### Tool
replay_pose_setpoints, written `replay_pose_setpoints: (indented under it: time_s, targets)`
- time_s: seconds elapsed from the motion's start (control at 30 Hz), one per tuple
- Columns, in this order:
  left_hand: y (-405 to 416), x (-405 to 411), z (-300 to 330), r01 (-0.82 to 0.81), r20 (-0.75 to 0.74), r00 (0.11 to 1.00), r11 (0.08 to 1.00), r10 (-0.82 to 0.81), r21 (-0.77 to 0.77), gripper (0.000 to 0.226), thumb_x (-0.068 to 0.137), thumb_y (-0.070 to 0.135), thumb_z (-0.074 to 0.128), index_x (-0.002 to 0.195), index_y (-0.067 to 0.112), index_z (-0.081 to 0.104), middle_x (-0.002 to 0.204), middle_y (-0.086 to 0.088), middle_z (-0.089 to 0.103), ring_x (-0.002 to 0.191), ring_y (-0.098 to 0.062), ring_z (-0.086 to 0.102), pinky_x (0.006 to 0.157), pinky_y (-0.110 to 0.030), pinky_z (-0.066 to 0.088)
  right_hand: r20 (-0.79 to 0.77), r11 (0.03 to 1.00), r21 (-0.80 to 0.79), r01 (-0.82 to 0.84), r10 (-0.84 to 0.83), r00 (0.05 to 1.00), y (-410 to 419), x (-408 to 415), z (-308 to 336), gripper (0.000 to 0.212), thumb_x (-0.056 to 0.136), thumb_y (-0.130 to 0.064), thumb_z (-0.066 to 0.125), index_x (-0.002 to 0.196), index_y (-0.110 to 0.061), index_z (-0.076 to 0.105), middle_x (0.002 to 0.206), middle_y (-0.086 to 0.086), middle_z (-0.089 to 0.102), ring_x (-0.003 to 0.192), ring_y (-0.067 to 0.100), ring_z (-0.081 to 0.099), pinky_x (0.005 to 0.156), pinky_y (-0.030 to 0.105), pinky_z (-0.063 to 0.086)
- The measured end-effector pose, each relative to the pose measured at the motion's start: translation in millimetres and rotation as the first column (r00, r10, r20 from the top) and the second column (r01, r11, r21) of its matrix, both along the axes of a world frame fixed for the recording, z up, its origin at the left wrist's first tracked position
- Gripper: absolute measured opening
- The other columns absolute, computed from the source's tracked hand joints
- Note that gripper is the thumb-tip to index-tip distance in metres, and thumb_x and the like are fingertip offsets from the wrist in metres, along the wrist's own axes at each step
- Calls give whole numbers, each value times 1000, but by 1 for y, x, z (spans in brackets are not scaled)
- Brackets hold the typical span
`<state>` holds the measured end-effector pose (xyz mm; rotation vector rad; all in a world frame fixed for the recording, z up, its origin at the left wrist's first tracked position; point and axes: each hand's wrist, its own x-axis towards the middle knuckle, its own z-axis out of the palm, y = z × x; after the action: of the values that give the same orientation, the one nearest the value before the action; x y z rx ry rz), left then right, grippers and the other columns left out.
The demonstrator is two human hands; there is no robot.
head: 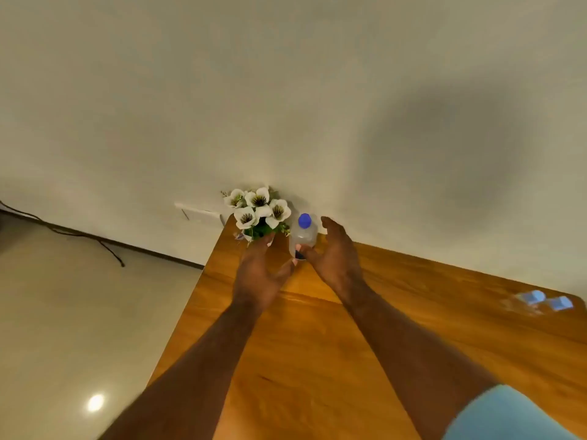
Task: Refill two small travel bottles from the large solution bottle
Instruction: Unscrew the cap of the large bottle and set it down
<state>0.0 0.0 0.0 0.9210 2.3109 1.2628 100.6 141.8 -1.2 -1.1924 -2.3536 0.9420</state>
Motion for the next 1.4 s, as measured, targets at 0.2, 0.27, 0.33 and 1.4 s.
replay_pose_setpoints:
  time_s: [0.2,0.27,0.33,1.4]
  targets:
    - [13,-4,-21,35,28,999,999,-34,-26,78,81,46,80,148,27,43,147,6,53,135,-16,47,108,-46,49,-5,999,-13,38,-38,999,5,-26,-20,67,68,-55,78,124,-29,53,115,-5,67,98,20,64,75,34,54]
    - [14,-6,-23,56,25,998,998,-56,-4,79,80,45,81,147,27,44,145,6,54,134,-15,48,107,-45,50,1,999,20,44,-44,999,4,-25,-21,63,68,-54,78,121,-29,54,110,-5,69,93,19,65,72,35,55]
    - [15,-6,-22,66,42,997,998,-67,18,82,78,43,83,147,26,43,145,7,54,133,-14,49,107,-42,50,2,998,33,59,-59,998,2,-19,-19,63,67,-56,79,119,-30,55,108,-6,70,92,18,65,72,35,56]
    - [90,200,423,523,-27,799,671,-601,526,50,70,23,87,115,30,64,101,5,77,97,-14,75,74,-22,59,-269,906,417,64,56,961,4,254,512,77,66,-80,63,123,-28,61,106,-13,67,93,7,63,79,26,51]
